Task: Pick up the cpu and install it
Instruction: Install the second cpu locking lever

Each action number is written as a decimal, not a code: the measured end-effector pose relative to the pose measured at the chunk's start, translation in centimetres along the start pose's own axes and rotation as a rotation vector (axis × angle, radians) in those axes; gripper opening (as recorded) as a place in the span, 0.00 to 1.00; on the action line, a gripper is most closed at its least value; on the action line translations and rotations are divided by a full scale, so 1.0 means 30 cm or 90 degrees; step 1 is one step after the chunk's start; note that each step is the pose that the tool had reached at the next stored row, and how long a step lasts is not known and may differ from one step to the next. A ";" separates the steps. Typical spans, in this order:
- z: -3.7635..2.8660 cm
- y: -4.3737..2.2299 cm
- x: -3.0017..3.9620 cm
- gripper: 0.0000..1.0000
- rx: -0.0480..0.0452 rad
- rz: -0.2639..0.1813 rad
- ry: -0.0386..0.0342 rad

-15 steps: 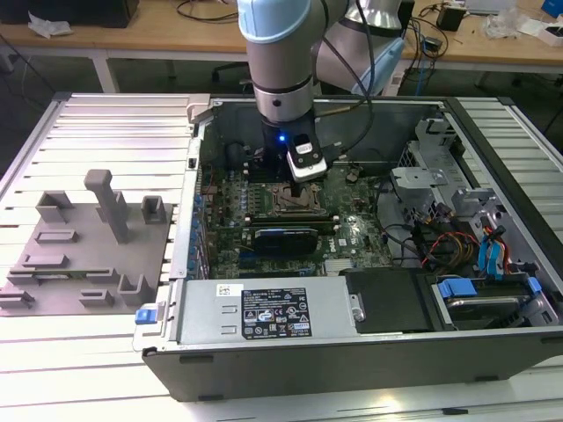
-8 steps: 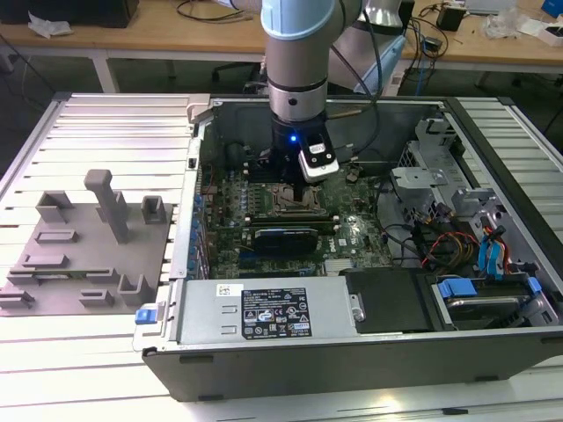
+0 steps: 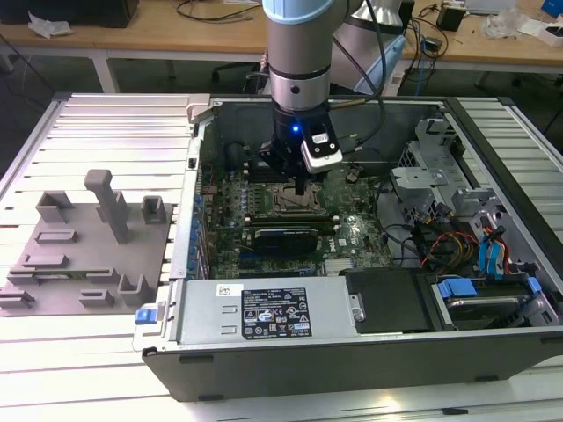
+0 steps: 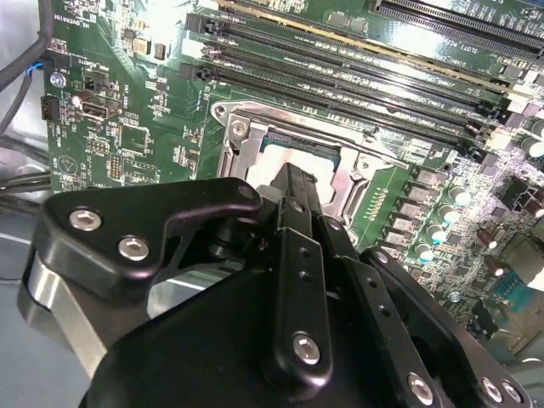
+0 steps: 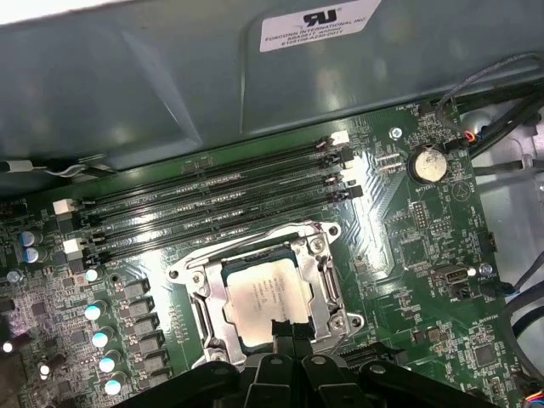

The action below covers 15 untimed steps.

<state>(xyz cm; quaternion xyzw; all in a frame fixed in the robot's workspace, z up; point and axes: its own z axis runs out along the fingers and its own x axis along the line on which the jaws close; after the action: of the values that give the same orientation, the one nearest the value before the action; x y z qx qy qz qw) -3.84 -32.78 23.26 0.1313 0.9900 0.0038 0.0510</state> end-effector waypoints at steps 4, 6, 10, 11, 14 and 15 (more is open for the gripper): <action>0.000 0.000 0.000 0.11 0.0000 0.000 0.0000; 0.000 0.000 0.000 0.11 0.0000 0.000 0.0000; 0.000 0.000 0.000 0.11 0.0001 0.000 0.0000; 0.000 -0.003 -0.001 0.11 0.0001 0.000 0.0000; 0.000 -0.023 -0.006 0.11 0.0000 0.000 0.0000; 0.000 -0.027 -0.007 0.11 -0.0004 -0.005 0.0000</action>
<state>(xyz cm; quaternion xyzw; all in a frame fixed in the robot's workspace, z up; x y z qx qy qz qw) -3.84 -33.61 23.26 0.1273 0.9905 0.0039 0.0511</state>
